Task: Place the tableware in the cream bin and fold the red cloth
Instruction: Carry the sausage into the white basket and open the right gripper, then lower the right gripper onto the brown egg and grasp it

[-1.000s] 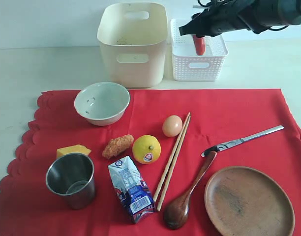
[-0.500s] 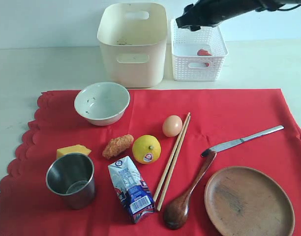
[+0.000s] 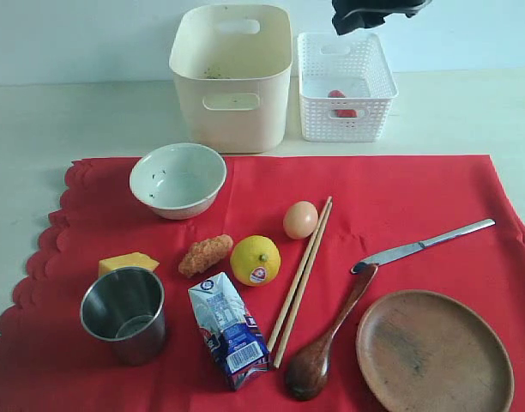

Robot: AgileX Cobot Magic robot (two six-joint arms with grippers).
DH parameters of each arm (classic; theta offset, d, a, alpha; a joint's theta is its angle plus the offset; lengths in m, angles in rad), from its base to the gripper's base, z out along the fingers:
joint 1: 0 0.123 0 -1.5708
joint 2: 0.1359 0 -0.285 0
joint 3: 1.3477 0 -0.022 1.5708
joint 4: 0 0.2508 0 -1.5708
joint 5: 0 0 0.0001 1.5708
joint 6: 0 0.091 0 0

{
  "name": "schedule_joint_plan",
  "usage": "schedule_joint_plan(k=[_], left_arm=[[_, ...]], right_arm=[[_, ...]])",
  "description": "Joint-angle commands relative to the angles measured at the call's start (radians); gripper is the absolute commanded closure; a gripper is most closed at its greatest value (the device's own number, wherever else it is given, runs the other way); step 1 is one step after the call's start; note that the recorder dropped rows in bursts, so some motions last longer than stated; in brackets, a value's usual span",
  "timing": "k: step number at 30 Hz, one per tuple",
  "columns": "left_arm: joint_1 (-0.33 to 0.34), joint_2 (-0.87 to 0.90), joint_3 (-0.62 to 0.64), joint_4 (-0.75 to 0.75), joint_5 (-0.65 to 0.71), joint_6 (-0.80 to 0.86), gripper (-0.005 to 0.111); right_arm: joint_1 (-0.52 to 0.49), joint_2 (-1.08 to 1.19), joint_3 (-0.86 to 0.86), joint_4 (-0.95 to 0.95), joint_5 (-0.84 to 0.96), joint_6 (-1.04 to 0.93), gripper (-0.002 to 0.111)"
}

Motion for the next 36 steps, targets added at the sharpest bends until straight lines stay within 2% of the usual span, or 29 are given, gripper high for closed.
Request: schedule_joint_plan(k=[1,7,22,28,36], left_arm=[[-0.006,-0.006,0.004,-0.002,-0.004,-0.005,0.106],[-0.006,-0.006,0.004,-0.002,-0.004,-0.005,0.106],[-0.006,-0.006,0.004,-0.002,-0.004,-0.005,0.106],[-0.006,-0.006,0.004,-0.002,-0.004,-0.005,0.106],[-0.006,-0.006,0.004,-0.002,-0.004,-0.005,0.106]], right_arm=[[0.031,-0.015,-0.005,-0.011,0.101,0.063,0.053],[0.111,-0.038,0.097,-0.083,0.064,0.158,0.053],[0.269,-0.046,0.369,-0.108,-0.114,0.262,0.052],[0.284,-0.028,0.405,-0.183,-0.126,0.336,0.031],[0.284,0.081,0.405,-0.184,-0.133,0.338,0.03]])
